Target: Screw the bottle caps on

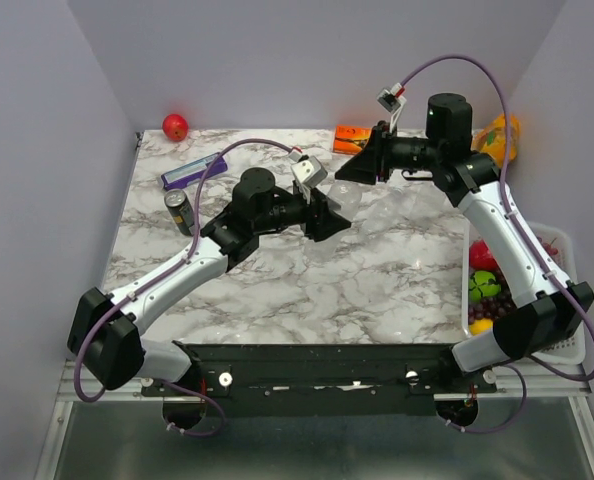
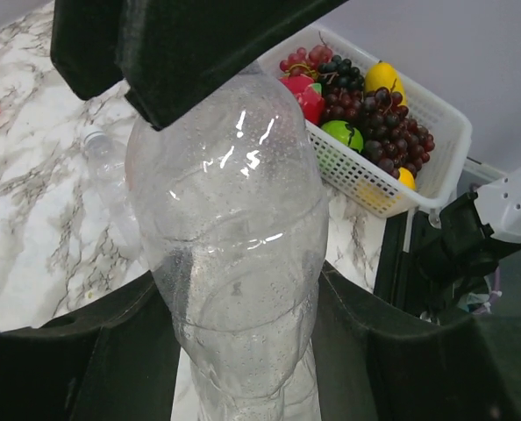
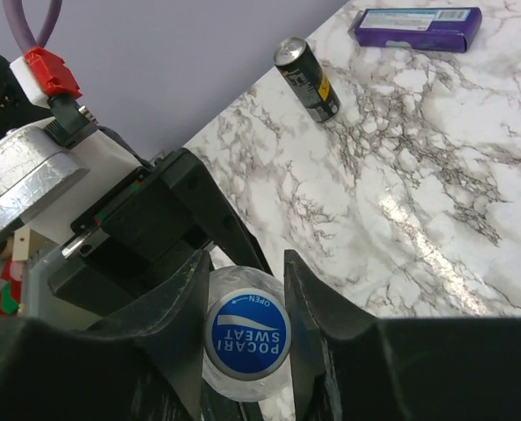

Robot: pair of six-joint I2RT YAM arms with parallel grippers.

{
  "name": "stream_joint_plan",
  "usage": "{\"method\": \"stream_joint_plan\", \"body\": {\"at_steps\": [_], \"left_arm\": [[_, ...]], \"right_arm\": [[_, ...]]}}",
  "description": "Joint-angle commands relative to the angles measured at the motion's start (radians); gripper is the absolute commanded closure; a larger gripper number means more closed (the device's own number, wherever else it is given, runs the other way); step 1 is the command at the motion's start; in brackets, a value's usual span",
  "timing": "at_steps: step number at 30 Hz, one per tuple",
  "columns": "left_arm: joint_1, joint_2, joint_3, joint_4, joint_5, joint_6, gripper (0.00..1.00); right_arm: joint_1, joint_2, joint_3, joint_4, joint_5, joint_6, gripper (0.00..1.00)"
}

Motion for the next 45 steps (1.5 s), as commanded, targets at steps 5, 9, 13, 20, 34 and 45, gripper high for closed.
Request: {"method": "stream_joint_plan", "body": {"at_steps": [5,9,13,20,34,45], "left_arm": [[0.005,-0.067,0.038,-0.266,-0.175,0.243,0.01],[0.117,-0.144,-0.006,-0.506,-0.205,0.389,0.01],[0.278,-0.269,-0.045,-0.741,-0.232,0.454,0.01],[0.455,-0.486,-0.117,-0.757,-0.315,0.411,0.01],[0.619,-0.543,-0.154,-0.766,-0.211,0.314,0.01],[0.624,-0.555,-0.169,-0.772,-0.202,0.313,0.01]], "right_arm": [[0.033,0.09,0.091,0.035,0.126,-0.184,0.85],[0.057,0.182,0.185,0.04,0.184,-0.228,0.88],[0.102,0.258,0.255,0.052,0.244,-0.341,0.91],[0.189,0.284,0.117,0.215,0.29,-0.468,0.89],[0.254,0.394,0.044,0.282,0.384,-0.546,0.87],[0.252,0.448,0.059,0.296,0.395,-0.53,0.82]]}}
